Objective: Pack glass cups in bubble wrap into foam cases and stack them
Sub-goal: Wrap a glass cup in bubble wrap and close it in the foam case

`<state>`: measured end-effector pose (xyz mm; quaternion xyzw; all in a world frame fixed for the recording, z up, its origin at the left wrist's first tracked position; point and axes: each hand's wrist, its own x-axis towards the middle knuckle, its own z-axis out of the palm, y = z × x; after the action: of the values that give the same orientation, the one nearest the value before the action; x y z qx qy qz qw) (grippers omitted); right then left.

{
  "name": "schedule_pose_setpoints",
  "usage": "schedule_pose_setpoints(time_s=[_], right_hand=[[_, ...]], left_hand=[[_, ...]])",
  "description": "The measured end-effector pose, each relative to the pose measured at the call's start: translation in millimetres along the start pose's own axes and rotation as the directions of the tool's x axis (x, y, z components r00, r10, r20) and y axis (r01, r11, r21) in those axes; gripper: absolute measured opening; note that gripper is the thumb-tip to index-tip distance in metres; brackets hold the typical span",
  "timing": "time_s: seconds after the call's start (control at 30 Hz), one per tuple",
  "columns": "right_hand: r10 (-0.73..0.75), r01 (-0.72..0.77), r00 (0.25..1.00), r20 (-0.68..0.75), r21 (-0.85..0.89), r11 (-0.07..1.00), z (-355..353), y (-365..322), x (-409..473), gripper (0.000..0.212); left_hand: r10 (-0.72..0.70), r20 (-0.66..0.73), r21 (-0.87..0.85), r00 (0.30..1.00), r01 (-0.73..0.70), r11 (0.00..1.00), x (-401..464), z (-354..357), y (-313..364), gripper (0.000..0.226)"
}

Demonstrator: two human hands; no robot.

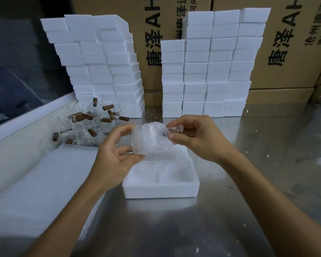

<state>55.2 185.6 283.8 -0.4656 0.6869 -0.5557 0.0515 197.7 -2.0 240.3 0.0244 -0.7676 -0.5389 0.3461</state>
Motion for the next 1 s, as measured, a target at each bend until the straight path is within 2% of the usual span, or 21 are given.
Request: schedule_pose_setpoints(time_s=[0.13,0.27,0.4,0.53,0.83,1.0], right_hand=[[-0.008,0.006,1.000,-0.024,-0.105,0.994,9.0,3.8,-4.3,0.019],[-0.038,0.033,0.999,-0.022,-0.183,0.983,22.9,11.8,-13.6,0.013],[-0.027,0.031,0.999,0.025,-0.185,0.982,29.3,16.6,-17.7,0.014],[0.034,-0.018,0.997,0.069,-0.224,0.974,35.9,25.4,-23.4,0.014],[0.100,-0.089,0.995,0.032,-0.246,0.965,23.8,46.5,-37.9,0.007],[0.118,-0.114,0.993,-0.004,-0.291,0.950,17.8,51.2,-40.1,0.010]], left_hand=[[-0.029,0.055,0.137,0.998,0.021,0.990,-1.4,-5.0,-3.8,0.068],[-0.127,0.187,0.231,0.974,0.082,0.970,-3.9,-9.8,-6.0,0.078],[-0.203,0.134,0.303,0.970,0.155,0.940,-1.6,-10.5,-13.6,0.071],[-0.183,0.176,0.482,0.967,0.078,0.873,-2.5,-10.5,-17.0,0.061],[-0.179,0.228,0.523,0.957,0.034,0.852,-6.1,-0.6,-16.2,0.069],[-0.190,0.168,0.503,0.967,0.081,0.860,-9.0,10.7,-16.1,0.079]])
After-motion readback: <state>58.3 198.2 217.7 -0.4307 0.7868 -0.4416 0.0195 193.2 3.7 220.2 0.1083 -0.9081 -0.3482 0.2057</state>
